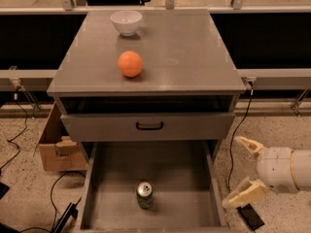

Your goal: Pick green can from middle drawer and place on counter

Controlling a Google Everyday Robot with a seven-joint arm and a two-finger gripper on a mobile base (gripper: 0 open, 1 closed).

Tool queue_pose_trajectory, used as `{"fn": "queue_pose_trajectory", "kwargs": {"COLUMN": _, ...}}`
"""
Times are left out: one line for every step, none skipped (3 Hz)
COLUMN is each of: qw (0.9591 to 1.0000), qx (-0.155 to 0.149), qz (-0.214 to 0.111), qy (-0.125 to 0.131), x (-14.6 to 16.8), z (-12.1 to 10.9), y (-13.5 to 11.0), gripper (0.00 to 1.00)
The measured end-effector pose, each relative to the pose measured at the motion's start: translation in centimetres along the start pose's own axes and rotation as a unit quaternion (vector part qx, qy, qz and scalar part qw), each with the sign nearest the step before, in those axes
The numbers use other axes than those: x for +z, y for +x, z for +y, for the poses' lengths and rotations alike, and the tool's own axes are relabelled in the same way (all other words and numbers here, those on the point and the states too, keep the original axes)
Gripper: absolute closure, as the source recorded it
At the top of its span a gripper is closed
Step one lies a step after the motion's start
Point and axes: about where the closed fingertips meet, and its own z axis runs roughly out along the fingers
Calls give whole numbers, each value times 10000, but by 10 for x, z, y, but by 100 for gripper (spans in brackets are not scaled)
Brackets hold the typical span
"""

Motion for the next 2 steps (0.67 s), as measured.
{"fn": "queue_pose_trajectory", "kwargs": {"qw": 9987, "qx": -88, "qz": -379, "qy": -317, "x": 57, "z": 11, "y": 3, "gripper": 0}}
{"fn": "queue_pose_trajectory", "kwargs": {"qw": 9929, "qx": -182, "qz": -933, "qy": -714, "x": 141, "z": 34, "y": 11, "gripper": 0}}
